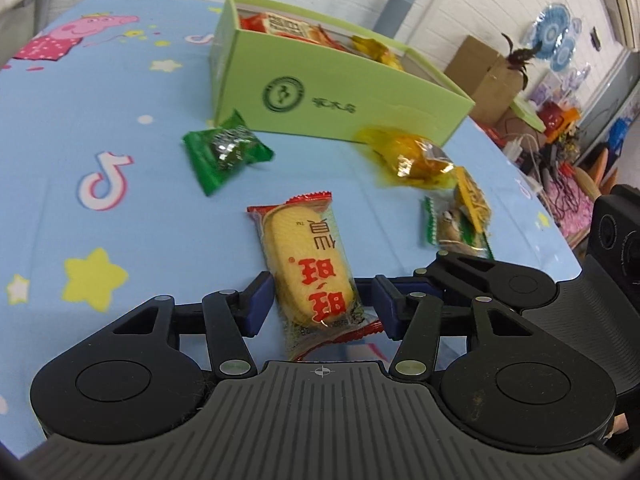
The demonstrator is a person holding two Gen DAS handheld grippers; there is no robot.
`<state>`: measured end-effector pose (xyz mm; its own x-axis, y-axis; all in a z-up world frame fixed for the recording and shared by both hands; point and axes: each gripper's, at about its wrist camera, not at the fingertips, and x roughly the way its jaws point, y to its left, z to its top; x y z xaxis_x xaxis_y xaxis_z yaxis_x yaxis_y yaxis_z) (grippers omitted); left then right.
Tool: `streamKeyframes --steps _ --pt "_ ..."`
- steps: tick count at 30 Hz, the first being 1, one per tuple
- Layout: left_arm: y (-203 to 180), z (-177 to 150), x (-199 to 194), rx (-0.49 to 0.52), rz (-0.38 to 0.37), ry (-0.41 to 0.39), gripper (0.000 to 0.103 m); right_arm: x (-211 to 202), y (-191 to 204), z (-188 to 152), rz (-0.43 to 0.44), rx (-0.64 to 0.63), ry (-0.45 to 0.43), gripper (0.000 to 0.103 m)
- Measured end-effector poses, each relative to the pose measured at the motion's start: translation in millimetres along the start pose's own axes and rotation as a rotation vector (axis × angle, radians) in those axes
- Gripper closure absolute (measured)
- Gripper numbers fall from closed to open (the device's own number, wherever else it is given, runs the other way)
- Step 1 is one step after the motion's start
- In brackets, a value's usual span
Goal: Organize snacks
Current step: 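Move the left tool to the yellow cake bar with red print, then close the left tool on the yellow cake bar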
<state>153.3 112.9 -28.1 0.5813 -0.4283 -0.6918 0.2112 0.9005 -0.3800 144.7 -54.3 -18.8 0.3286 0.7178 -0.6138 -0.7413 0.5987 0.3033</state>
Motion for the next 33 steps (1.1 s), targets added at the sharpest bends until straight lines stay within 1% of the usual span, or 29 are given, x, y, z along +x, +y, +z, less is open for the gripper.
streamKeyframes --steps 4,7,9,10,11,13,14,15,16,17,19,20,21,23,26,29,30,31,33 --pt "-10 -4 1 0.014 0.016 0.004 0.063 -8 -3 -7 -0.006 0.004 -0.009 0.001" --pt "-9 -2 -5 -0.008 0.034 -0.004 0.063 -8 -2 -5 -0.027 -0.013 -0.013 0.001" --pt "-8 1 -12 -0.011 0.049 -0.034 0.056 -9 -1 -3 -0.052 -0.035 -0.018 0.001" --pt "-7 4 -15 -0.012 0.061 -0.05 0.048 -9 0 -2 -0.059 -0.042 -0.022 0.001" --pt "-7 7 -16 -0.016 0.077 -0.062 0.044 -9 0 -1 -0.062 -0.045 -0.03 0.001" --pt "-5 13 -11 -0.001 0.103 -0.057 0.044 -4 -2 2 -0.071 -0.028 -0.041 0.001" --pt "0 15 -6 -0.015 0.107 -0.033 0.048 -1 -5 2 -0.082 -0.017 -0.035 0.001" --pt "2 16 -2 -0.023 0.1 -0.008 0.051 1 -7 2 -0.079 -0.007 -0.029 0.001" --pt "4 16 2 -0.017 0.073 0.01 0.054 2 -9 0 -0.063 0.0 -0.025 0.001" --pt "5 15 3 -0.014 0.052 0.018 0.055 1 -7 -2 -0.055 -0.006 -0.035 0.001" --pt "3 12 3 -0.006 0.038 0.018 0.055 0 -5 -4 -0.047 -0.017 -0.033 0.001" --pt "1 10 3 0.001 0.033 0.018 0.057 -1 -5 -5 -0.036 -0.017 -0.033 0.001" --pt "-1 8 2 0.004 0.022 0.021 0.059 -3 -4 -6 -0.015 -0.013 -0.035 0.001" --pt "-5 4 1 -0.002 0.011 0.024 0.06 -7 -3 -8 0.015 0.006 -0.035 0.001" --pt "-16 -7 -2 -0.01 0.002 0.024 0.06 -17 -1 -17 0.016 0.012 -0.041 0.001" --pt "-35 -21 -1 0.015 -0.029 0.026 0.058 -30 1 -28 -0.02 0.012 -0.05 0.001" --pt "-40 -24 -1 0.015 -0.024 0.021 0.058 -36 1 -33 -0.028 0.004 -0.053 0.001" --pt "-45 -26 -1 0.015 -0.007 0.01 0.057 -44 2 -38 -0.057 -0.005 -0.063 0.001" --pt "-50 -28 -2 0.017 0.043 -0.019 0.051 -66 3 -47 -0.16 -0.028 -0.099 0.001"
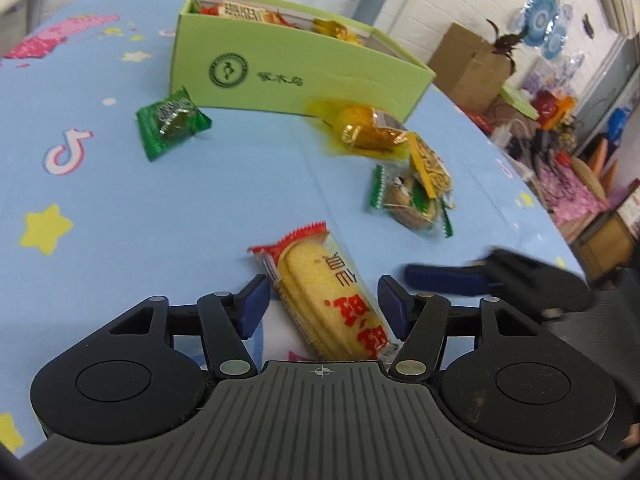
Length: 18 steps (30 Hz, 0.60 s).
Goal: Organize snacks
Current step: 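Close the left tool on the yellow cake bar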
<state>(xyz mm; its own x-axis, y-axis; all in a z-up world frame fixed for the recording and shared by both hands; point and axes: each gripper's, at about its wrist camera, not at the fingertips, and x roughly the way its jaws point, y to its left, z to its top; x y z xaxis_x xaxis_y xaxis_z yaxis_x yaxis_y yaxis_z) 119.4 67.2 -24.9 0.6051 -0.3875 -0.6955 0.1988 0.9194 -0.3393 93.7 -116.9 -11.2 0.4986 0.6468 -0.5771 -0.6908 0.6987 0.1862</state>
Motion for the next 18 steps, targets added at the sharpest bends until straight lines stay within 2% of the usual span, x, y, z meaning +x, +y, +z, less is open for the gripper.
streamKeyframes --steps 2,4,7,9,12,14,18 --pt "1 1 -1 -0.02 0.03 -0.019 0.044 -23 -11 -3 -0.108 0.003 -0.04 0.001" --pt "4 5 1 -0.058 0.018 -0.023 0.042 -39 -35 0 -0.225 0.046 -0.085 0.001" --pt "3 8 4 -0.072 0.023 -0.019 0.039 -37 -78 12 -0.353 0.138 -0.094 0.001" --pt "1 9 6 -0.081 0.036 -0.022 0.034 -32 -101 18 -0.334 0.181 -0.109 0.001" --pt "-1 7 8 -0.105 0.029 -0.019 0.032 -10 -133 22 -0.305 0.267 -0.063 0.001" --pt "-6 5 11 -0.091 0.041 -0.022 0.027 4 -146 24 -0.278 0.301 -0.054 0.001" --pt "-23 5 19 -0.005 0.098 -0.027 0.032 23 -155 23 -0.256 0.306 -0.027 0.001"
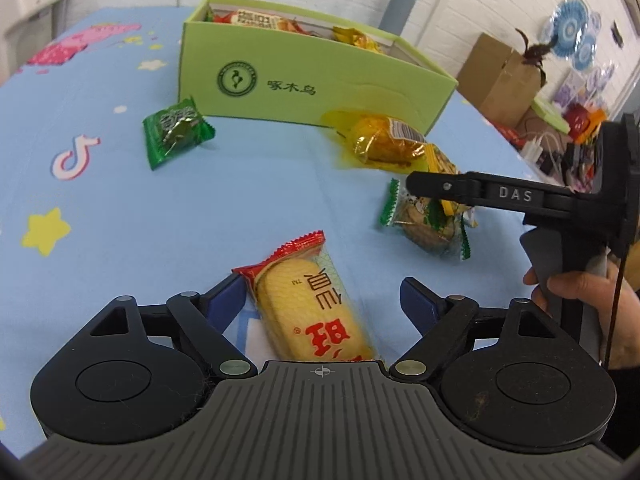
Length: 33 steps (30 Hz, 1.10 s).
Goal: Organize snacks
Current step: 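Close the left tool on the yellow cake bar, then lift the yellow cake bar with the left tool over the box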
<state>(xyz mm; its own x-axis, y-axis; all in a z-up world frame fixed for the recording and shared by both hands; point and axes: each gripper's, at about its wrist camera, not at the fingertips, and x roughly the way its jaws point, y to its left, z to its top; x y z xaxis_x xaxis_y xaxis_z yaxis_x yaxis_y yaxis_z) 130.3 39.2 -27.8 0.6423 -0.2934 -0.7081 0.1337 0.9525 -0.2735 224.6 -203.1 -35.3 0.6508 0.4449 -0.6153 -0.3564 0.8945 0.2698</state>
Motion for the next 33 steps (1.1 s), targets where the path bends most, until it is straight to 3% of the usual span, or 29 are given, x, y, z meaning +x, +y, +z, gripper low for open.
streamKeyframes --steps 2,4,5,7,9,16,22,26,30,33 --pt "-6 -1 2 0.055 0.031 -0.012 0.052 -2 0 -4 -0.003 -0.034 -0.009 0.005" --pt "-11 -1 5 0.109 0.078 -0.018 0.073 -9 -6 -5 -0.025 -0.031 -0.024 0.025" --pt "-12 0 6 0.123 0.083 -0.017 0.077 -13 -15 -4 -0.016 -0.002 -0.023 0.037" --pt "-13 0 8 0.147 0.091 -0.014 0.081 -19 -28 -5 -0.003 0.038 -0.021 0.041" --pt "-13 0 7 0.153 0.093 -0.007 0.082 -27 -30 -9 -0.058 0.012 -0.017 0.041" --pt "-6 -10 -11 0.108 0.038 0.013 0.085 -66 -27 -45 -0.121 -0.028 -0.026 0.041" --pt "-5 5 -40 0.089 -0.038 -0.047 0.085 -103 -18 -49 -0.019 0.029 -0.096 0.05" --pt "-4 9 -39 0.086 -0.043 -0.05 0.085 -102 0 -49 -0.046 -0.04 -0.091 0.05" --pt "0 14 -27 0.057 -0.088 -0.012 0.085 -99 1 -52 0.035 -0.002 -0.08 0.05" --pt "3 37 -25 0.055 -0.093 -0.031 0.085 -99 -2 -31 0.135 0.048 -0.11 0.05"
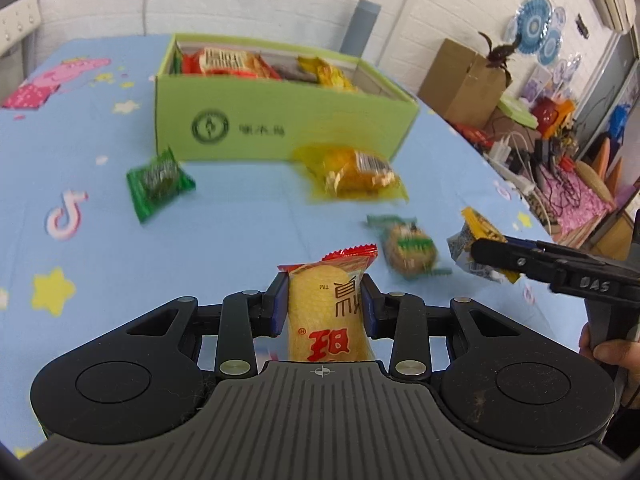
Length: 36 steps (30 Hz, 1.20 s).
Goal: Organize snacks
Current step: 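Lift the yellow cake bar with the left tool over the box, then open the left tool to drop the cake bar into the box, then move the left tool down and close on the orange barcode cake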
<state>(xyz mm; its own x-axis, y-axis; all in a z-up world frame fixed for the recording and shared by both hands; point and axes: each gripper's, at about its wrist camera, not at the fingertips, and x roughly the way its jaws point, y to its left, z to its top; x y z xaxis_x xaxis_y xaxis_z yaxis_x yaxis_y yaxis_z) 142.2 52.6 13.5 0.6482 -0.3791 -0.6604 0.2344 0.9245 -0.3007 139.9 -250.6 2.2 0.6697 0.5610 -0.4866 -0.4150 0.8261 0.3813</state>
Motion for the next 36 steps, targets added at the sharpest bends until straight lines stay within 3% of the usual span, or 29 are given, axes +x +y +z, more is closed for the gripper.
streamKeyframes --steps 5,9,12,16,20,25,32,36 --pt "4 81 -2 0.054 0.014 -0.127 0.085 25 11 74 0.026 -0.09 -0.076 0.049" --pt "10 149 21 0.074 0.019 -0.194 0.085 78 15 133 -0.009 -0.177 -0.085 0.048" --pt "21 186 61 0.062 0.031 -0.183 0.085 129 15 158 -0.049 -0.228 -0.053 0.044" --pt "38 206 102 0.032 0.034 -0.143 0.083 173 11 167 -0.064 -0.247 -0.018 0.027" --pt "36 189 84 0.066 0.038 -0.191 0.073 145 19 155 -0.033 -0.271 -0.083 0.009" --pt "22 143 49 0.099 -0.013 -0.18 0.061 97 28 112 -0.038 -0.31 -0.065 0.009" --pt "-1 72 63 0.126 -0.026 -0.009 0.057 75 8 29 -0.082 -0.199 0.091 0.009" --pt "2 53 70 0.076 -0.019 0.053 0.058 81 0 29 -0.081 -0.203 0.103 0.009"
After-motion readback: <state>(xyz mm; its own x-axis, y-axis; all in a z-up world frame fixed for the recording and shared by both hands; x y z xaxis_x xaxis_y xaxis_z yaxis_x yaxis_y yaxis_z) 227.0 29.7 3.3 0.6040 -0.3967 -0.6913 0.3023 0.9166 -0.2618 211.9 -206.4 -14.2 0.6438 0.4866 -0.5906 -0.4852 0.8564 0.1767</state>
